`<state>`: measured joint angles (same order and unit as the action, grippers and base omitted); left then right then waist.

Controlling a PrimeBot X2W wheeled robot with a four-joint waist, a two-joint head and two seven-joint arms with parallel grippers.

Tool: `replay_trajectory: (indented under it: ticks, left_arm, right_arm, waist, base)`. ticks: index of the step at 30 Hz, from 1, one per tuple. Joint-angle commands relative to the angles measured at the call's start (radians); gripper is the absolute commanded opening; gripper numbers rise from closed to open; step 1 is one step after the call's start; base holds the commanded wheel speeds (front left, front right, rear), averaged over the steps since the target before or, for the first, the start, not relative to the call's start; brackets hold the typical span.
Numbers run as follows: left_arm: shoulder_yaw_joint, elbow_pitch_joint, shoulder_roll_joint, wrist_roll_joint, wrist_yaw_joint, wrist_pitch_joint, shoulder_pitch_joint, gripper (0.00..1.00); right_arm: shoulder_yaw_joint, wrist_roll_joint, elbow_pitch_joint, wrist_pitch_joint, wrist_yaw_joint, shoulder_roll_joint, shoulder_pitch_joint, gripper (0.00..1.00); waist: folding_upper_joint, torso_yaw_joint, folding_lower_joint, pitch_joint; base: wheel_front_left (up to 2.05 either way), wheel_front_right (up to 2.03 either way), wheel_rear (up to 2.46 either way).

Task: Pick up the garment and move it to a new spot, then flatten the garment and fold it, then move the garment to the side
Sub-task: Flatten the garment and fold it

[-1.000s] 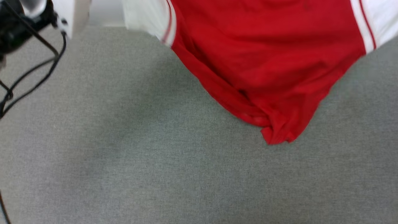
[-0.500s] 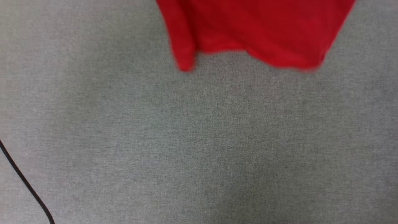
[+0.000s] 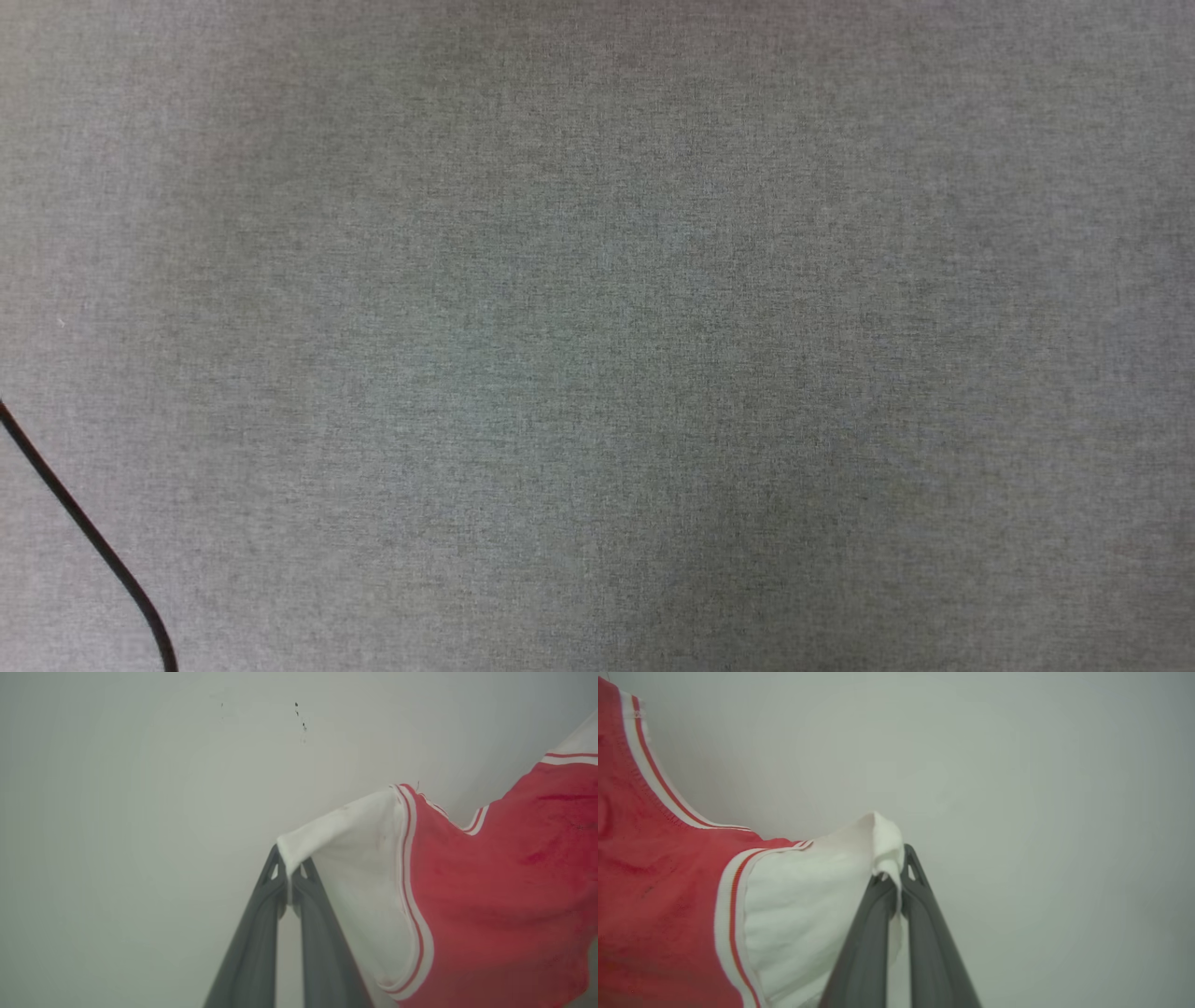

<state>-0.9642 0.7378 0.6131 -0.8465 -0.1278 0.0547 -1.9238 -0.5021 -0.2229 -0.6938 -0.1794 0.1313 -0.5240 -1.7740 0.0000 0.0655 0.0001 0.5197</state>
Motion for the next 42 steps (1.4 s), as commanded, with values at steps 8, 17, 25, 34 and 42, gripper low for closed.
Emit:
replay_trajectory:
  ticks: [8, 17, 25, 34, 42]
  left_arm:
    - [-0.093, -0.011, 0.010, -0.118, -0.001, 0.118, 0.269, 0.00]
    - [-0.130, -0.112, 0.046, -0.200, 0.011, 0.200, 0.637, 0.00]
    - [-0.130, -0.233, 0.083, -0.251, 0.076, 0.212, 1.010, 0.00]
    - [-0.120, -0.337, 0.131, -0.254, 0.152, 0.212, 1.312, 0.00]
    - [-0.096, -0.387, 0.165, -0.280, 0.208, 0.211, 1.540, 0.00]
  right_arm:
    - [-0.164, -0.102, -0.086, 0.132, -0.001, 0.018, 0.223, 0.00]
    - [-0.308, -0.249, -0.045, 0.233, -0.001, -0.015, 0.510, 0.00]
    - [-0.350, -0.380, 0.040, 0.294, -0.001, -0.085, 0.830, 0.00]
    - [-0.309, -0.456, 0.068, 0.330, -0.001, -0.163, 1.126, 0.00]
    - [-0.221, -0.461, 0.105, 0.354, -0.001, -0.192, 1.418, 0.00]
  waist:
    - [0.0000, -0.010, -0.0001, -0.032]
    - [0.0000, -0.018, -0.0001, -0.131]
    - [0.0000, -0.018, -0.0001, -0.278]
    - [0.0000, -0.011, -0.0001, -0.404]
    - [0.0000, -0.005, -0.0001, -0.496]
  base:
    - [0.00, 0.00, 0.00]
    - [0.00, 0.00, 0.00]
    - [0.00, 0.00, 0.00]
    - [0.00, 0.00, 0.00]
    - [0.00, 0.00, 0.00]
